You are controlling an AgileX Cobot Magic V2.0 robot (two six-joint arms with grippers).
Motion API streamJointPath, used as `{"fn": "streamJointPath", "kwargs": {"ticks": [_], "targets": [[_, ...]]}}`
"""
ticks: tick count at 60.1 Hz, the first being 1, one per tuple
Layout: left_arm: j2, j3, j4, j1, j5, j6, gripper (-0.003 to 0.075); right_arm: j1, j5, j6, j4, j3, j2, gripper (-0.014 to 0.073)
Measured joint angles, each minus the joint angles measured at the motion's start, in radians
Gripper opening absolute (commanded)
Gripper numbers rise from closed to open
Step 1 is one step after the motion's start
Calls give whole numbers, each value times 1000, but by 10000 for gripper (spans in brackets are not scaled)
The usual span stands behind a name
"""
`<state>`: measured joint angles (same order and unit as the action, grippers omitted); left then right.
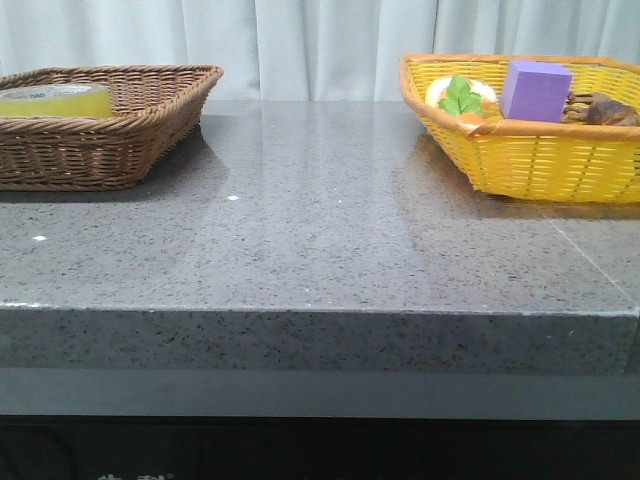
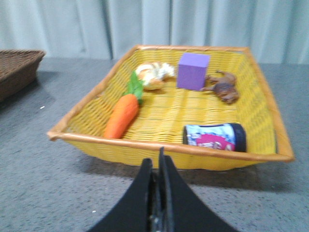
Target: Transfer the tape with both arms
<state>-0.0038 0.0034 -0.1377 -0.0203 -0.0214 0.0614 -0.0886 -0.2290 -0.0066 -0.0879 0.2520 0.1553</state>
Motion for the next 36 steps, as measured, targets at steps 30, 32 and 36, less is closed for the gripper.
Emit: {"fn": "streamJointPath", "kwargs": {"ticks": [30, 32, 36], "targets": [[0, 0, 0, 0, 0, 0, -20, 75, 134, 0, -9, -280, -166, -90], [0, 0, 0, 0, 0, 0, -20, 75, 134, 0, -9, -280, -166, -90], [0, 0, 0, 0, 0, 0, -20, 75, 134, 0, -11, -280, -166, -90]]}}
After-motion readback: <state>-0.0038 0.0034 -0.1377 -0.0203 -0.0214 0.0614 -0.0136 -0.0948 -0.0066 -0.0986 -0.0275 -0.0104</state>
